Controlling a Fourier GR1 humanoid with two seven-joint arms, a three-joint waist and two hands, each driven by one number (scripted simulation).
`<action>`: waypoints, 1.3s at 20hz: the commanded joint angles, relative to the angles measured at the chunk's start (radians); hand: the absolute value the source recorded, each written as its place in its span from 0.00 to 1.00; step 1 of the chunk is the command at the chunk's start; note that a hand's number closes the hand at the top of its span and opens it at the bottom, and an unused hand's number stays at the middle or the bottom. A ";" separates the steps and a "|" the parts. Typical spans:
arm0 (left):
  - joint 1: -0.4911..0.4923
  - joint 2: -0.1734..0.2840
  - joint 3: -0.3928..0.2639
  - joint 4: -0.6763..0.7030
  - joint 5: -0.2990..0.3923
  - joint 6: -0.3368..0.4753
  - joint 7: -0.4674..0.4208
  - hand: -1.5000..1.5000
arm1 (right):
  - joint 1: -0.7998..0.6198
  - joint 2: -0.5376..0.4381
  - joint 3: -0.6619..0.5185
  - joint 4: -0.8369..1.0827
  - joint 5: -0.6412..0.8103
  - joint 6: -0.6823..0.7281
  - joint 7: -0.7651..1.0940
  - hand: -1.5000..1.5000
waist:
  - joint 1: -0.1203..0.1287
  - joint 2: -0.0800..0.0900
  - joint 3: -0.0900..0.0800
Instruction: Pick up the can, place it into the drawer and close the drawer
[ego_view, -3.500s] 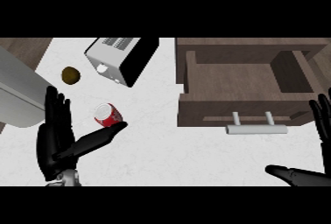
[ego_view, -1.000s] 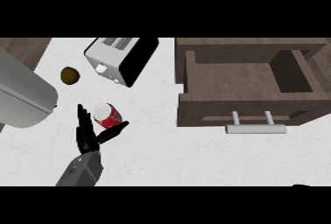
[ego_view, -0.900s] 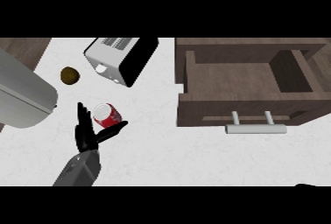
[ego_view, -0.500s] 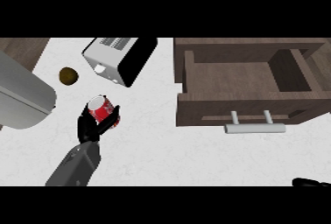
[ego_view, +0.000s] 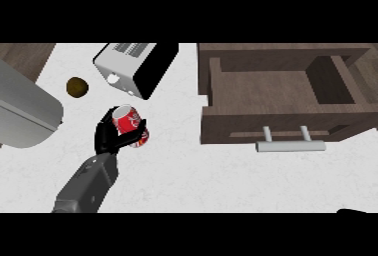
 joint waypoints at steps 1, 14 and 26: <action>-0.027 0.009 -0.069 0.013 -0.062 -0.112 0.029 1.00 | 0.006 0.018 0.015 0.044 0.039 0.001 -0.049 0.00 | 0.002 0.000 0.000; -0.110 -0.046 -0.128 -0.211 -0.086 -0.105 0.244 1.00 | -0.041 -0.054 -0.084 -0.021 -0.039 -0.013 0.076 0.00 | 0.017 -0.009 0.001; -0.203 -0.104 -0.258 -0.686 -0.091 0.056 0.703 1.00 | -0.039 -0.040 -0.070 0.005 -0.002 -0.010 0.033 0.00 | 0.024 -0.013 0.002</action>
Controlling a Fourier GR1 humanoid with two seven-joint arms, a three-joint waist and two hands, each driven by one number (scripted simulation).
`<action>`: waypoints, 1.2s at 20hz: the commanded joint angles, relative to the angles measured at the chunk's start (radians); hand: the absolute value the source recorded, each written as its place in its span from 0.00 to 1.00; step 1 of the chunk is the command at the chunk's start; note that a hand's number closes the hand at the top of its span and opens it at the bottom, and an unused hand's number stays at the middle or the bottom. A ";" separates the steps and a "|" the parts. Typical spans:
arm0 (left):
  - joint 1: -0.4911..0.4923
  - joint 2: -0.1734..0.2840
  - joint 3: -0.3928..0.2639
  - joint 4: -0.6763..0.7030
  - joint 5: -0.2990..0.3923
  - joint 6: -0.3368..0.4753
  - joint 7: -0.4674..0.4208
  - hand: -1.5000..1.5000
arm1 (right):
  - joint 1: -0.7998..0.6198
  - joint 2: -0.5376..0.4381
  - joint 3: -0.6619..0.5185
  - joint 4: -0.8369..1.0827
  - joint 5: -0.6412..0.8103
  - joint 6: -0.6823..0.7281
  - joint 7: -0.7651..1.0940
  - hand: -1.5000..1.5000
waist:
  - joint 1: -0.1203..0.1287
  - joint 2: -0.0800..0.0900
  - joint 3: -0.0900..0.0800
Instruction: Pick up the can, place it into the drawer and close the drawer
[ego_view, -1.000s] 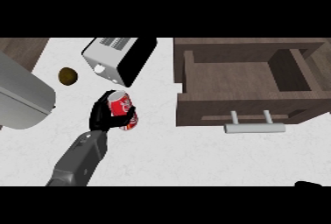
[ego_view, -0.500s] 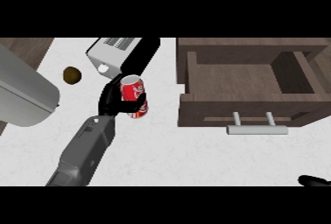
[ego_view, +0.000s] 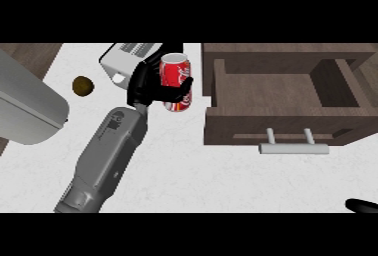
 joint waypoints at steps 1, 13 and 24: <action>-0.073 -0.017 -0.039 -0.145 -0.006 0.071 0.197 1.00 | -0.005 -0.011 -0.025 0.020 -0.030 0.014 -0.016 0.00 | -0.001 -0.001 0.000; -0.440 -0.007 -0.015 -0.046 -0.042 0.173 0.429 1.00 | -0.029 0.019 0.023 -0.013 0.026 -0.024 0.011 0.00 | -0.021 0.008 0.000; -0.715 -0.018 -0.092 0.248 0.067 0.275 0.422 1.00 | -0.087 -0.020 0.030 -0.047 -0.004 -0.019 0.084 0.00 | -0.058 0.017 0.001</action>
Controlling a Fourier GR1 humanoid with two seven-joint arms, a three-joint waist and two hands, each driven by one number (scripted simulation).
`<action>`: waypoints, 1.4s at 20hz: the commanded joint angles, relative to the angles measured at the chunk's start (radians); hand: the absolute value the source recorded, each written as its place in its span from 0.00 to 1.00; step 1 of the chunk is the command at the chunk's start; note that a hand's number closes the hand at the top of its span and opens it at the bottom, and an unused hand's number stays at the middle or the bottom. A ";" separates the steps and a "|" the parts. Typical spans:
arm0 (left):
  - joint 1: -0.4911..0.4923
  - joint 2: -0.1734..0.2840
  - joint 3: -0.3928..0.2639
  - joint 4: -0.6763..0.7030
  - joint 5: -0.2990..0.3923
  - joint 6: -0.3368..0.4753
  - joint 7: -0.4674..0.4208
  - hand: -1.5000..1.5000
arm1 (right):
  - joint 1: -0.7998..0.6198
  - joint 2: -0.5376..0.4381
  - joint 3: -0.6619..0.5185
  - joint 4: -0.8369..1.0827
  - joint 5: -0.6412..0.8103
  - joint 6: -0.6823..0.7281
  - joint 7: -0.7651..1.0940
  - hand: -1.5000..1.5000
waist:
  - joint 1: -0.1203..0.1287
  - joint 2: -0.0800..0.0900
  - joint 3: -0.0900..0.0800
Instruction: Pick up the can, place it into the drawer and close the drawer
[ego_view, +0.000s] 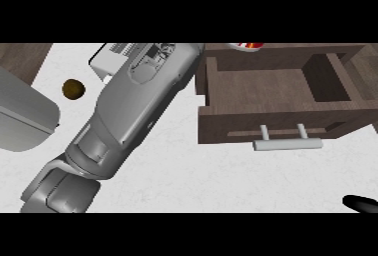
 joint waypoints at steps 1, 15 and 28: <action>-0.076 -0.001 -0.040 0.110 0.047 0.007 -0.031 1.00 | 0.008 0.006 0.015 0.010 0.015 0.008 -0.022 0.00 | -0.010 0.003 0.000; -0.206 -0.001 -0.154 0.298 0.166 0.123 -0.062 0.00 | -0.048 -0.040 -0.011 0.056 0.005 0.015 -0.008 0.00 | -0.029 0.010 0.001; -0.256 -0.001 -0.216 0.355 0.259 0.282 -0.126 0.00 | -0.169 -0.096 0.077 0.083 0.098 0.037 -0.028 0.00 | -0.079 0.031 0.003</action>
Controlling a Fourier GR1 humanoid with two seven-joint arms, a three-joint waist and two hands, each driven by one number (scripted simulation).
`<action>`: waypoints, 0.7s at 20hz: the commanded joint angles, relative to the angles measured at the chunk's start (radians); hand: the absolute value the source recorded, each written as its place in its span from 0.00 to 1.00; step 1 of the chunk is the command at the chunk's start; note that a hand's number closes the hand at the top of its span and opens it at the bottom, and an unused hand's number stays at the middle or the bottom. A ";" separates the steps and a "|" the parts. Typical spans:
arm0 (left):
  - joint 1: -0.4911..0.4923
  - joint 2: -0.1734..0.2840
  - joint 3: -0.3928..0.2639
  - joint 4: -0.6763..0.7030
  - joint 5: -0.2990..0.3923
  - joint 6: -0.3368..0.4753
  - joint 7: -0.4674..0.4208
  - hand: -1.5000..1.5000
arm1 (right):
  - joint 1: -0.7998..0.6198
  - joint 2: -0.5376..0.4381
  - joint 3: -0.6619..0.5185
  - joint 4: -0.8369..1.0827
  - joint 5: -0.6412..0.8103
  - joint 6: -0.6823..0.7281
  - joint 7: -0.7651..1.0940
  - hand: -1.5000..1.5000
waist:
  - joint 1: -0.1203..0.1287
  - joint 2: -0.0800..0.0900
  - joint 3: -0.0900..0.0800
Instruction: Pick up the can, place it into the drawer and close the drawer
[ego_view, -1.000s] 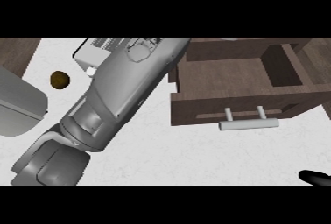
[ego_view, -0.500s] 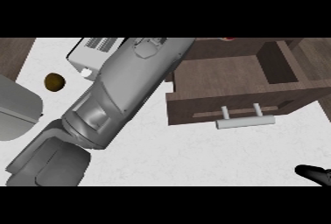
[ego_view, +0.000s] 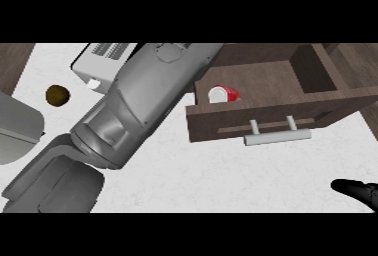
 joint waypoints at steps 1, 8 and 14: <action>0.005 0.000 0.019 0.011 0.045 -0.009 -0.036 0.00 | -0.023 -0.034 0.040 0.003 0.073 0.023 -0.036 0.00 | -0.001 0.005 -0.001; -0.017 0.000 0.034 0.006 0.108 -0.003 -0.056 0.00 | -0.112 -0.105 0.129 0.080 0.273 0.032 -0.107 0.00 | 0.015 0.006 -0.001; -0.021 0.000 0.047 0.007 0.135 -0.006 -0.088 0.00 | -0.173 -0.144 0.219 0.265 0.509 -0.018 -0.218 0.00 | 0.058 0.001 -0.001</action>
